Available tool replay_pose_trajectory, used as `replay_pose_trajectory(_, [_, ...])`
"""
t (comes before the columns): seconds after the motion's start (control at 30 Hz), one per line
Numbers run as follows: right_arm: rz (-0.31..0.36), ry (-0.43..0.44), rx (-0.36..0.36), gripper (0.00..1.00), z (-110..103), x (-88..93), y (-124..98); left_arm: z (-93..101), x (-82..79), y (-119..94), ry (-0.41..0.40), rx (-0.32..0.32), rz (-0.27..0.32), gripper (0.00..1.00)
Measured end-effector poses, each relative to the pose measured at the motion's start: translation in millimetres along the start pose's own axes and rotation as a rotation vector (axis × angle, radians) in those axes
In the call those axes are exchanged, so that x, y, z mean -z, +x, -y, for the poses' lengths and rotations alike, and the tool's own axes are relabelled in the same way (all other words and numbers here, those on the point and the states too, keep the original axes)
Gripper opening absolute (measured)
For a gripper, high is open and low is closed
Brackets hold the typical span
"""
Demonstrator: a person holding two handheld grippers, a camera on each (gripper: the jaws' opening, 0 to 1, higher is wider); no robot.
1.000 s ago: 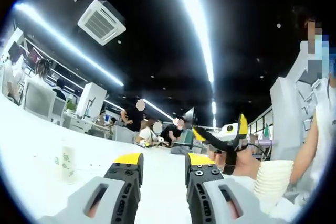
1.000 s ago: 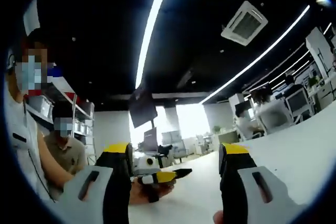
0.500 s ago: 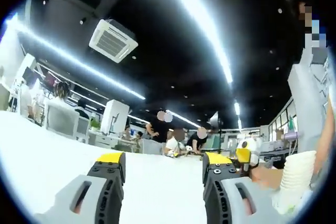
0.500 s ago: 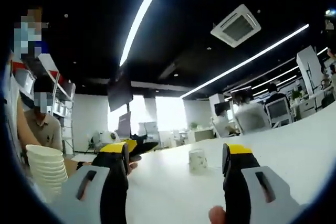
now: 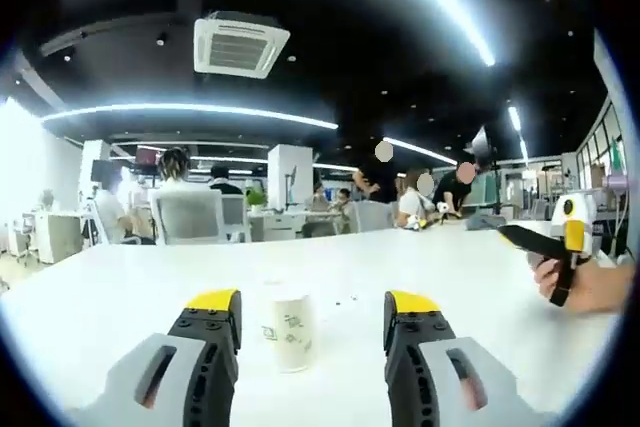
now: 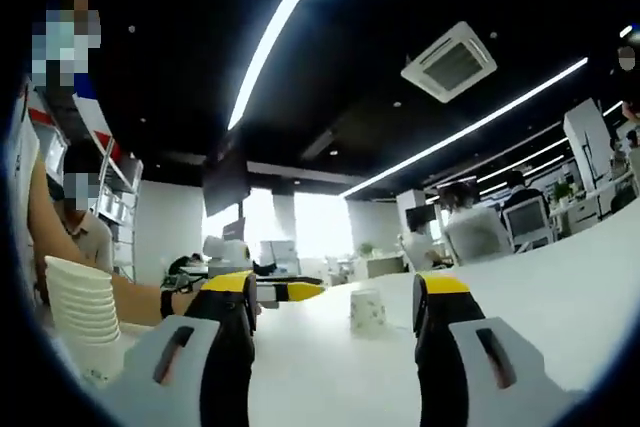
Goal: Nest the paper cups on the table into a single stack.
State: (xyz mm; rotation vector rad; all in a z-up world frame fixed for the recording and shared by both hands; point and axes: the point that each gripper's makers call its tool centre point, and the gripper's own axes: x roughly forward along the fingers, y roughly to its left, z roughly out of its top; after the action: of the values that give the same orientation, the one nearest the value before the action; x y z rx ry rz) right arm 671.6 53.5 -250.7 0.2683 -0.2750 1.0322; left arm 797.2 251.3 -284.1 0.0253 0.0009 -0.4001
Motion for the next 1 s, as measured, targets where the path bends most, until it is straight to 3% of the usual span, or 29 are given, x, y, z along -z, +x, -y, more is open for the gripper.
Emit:
replay_pose_trajectory(0.07, [-0.004, -0.013, -0.014, 0.65, -2, -1.2, 1, -9.2, 4.1, 17, -0.002, 0.0, -0.039, 0.58])
replay_pose_trajectory(0.2, [-0.004, -0.021, -0.022, 0.64, 0, -1.2, 0, -8.4, 21.0, 36, 0.022, -0.009, -0.124, 0.57])
replay_pose_trajectory(0.37, [-0.003, -0.024, -0.001, 0.6, 11, -2.1, -3, -11.6, 27.0, 55, 0.029, -0.023, -0.159, 0.59])
replay_pose_trajectory(0.47, [0.002, -0.022, 0.01, 0.59, 15, -4.3, -5, -14.2, 32.7, 63, 0.076, -0.035, -0.199, 0.58])
replay_pose_trajectory(0.57, [0.0, -0.035, 0.014, 0.58, 16, -6.3, -7, -16.4, 37.1, 63, 0.066, -0.044, -0.218, 0.53])
replay_pose_trajectory(0.7, [0.016, -0.033, 0.016, 0.57, 18, -10.4, -8, -19.6, 36.2, 63, 0.034, -0.04, -0.202, 0.43])
replay_pose_trajectory(0.87, [0.006, -0.033, 0.009, 0.57, 16, -7.2, -5, -3.8, 38.8, 57, 0.084, -0.018, -0.209, 0.41])
replay_pose_trajectory(1.0, [-0.007, -0.039, 0.006, 0.56, 15, -4.1, -4, 2.6, 37.6, 47, 0.061, -0.013, -0.193, 0.41])
